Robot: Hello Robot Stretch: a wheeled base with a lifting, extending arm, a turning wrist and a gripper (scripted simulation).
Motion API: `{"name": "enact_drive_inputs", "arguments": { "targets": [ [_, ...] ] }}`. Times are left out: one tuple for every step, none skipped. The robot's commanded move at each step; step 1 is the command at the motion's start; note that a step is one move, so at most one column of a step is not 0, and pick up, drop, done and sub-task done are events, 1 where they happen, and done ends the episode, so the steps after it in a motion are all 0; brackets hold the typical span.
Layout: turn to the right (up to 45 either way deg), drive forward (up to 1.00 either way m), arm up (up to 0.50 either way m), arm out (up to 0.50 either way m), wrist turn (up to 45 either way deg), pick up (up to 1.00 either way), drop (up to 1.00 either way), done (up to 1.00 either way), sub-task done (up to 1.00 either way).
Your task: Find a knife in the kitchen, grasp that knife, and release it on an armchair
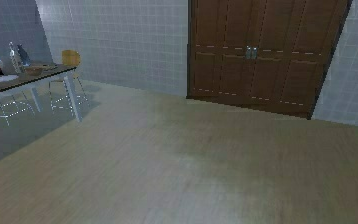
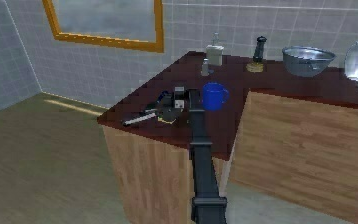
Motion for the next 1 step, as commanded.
{"name": "enact_drive_inputs", "arguments": {
  "targets": [
    [0.0, 0.00, 0.10, 0.00, 0.0, 0.00, 0.00, 0.00, 0.00]
  ]
}}
